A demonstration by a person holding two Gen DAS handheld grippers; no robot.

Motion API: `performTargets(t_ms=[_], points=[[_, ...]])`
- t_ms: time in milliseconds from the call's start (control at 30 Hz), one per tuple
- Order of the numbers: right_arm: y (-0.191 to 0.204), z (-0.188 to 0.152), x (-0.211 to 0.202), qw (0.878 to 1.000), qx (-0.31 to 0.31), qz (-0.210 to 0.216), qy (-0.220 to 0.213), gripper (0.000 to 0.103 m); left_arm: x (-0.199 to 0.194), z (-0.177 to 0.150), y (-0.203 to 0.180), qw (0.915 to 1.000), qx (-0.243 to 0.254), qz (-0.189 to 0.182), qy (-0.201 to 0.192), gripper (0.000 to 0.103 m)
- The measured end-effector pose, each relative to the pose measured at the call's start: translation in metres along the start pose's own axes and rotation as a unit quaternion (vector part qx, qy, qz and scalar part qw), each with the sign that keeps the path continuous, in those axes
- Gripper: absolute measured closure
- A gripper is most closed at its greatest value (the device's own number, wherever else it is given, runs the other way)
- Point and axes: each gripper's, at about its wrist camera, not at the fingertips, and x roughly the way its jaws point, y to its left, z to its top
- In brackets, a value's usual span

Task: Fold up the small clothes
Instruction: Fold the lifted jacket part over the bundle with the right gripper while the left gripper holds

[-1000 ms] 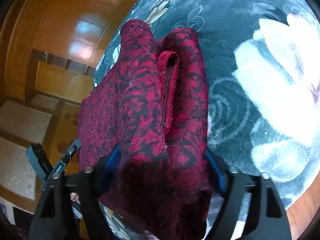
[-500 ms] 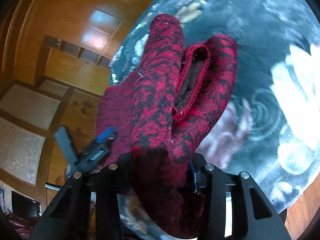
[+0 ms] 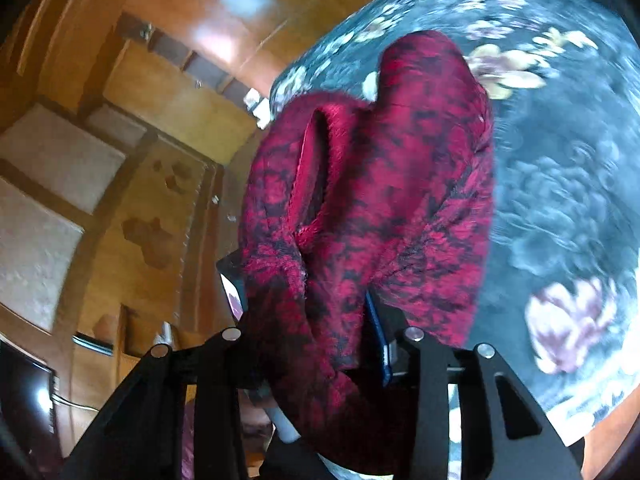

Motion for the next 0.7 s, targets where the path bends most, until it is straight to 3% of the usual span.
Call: performTargets(t_ms=[100, 267, 433, 567, 700], points=[[0.017, 0.002, 0.024, 1.000, -0.012, -0.025, 0.012, 0.069, -0.006, -0.001, 0.008, 0.9998, -0.004, -0.017, -0.006, 0.037], [0.023, -0.002, 0.029, 0.999, -0.014, -0.051, 0.012, 0.069, -0.053, -0.018, 0.033, 0.9983, -0.020, -0.048, -0.027, 0.041], [0.047, 0.004, 0.035, 0.996, -0.030, -0.086, 0.014, 0.069, -0.091, -0.044, 0.086, 0.9932, -0.089, -0.058, -0.048, 0.041], [0.076, -0.005, 0.067, 0.990, -0.064, -0.119, 0.029, 0.069, -0.108, -0.059, 0.130, 0.9849, -0.152, -0.059, -0.058, 0.041], [0.091, -0.016, 0.102, 0.985, -0.094, -0.141, 0.045, 0.069, -0.121, -0.064, 0.163, 0.9777, -0.185, -0.066, -0.074, 0.041]])
